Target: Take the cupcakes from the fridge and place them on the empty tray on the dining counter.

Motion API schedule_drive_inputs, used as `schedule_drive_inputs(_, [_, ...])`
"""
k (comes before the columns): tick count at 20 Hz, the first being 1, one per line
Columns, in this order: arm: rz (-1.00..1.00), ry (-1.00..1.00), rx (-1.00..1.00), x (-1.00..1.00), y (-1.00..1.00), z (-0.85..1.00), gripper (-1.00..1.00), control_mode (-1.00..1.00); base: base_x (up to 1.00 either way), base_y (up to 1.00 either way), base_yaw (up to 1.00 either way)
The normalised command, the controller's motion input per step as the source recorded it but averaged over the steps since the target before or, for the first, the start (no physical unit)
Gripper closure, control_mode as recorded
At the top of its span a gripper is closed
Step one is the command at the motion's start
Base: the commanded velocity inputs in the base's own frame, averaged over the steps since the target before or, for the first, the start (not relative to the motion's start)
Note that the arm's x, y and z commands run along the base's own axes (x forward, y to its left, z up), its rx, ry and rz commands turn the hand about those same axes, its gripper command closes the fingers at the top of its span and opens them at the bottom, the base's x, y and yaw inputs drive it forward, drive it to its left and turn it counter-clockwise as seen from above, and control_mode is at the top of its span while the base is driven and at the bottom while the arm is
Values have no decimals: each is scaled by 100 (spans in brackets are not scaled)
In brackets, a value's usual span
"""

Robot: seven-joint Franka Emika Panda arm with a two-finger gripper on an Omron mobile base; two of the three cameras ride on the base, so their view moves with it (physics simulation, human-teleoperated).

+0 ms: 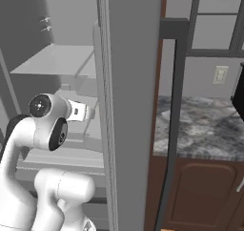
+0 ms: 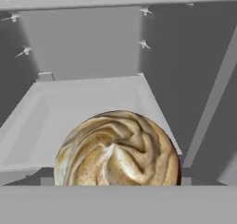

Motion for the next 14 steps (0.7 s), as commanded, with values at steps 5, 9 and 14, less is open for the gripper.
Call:
schedule_drive_inputs(5, [0,13,0,-67,7,65,100,-100,0,0,0])
schedule_drive_inputs(9, [0,-3,0,-74,2,21,100,-100,0,0,0])
schedule_drive_inputs(14, [0,-12,0,-84,2,22,100,-100,0,0,0])
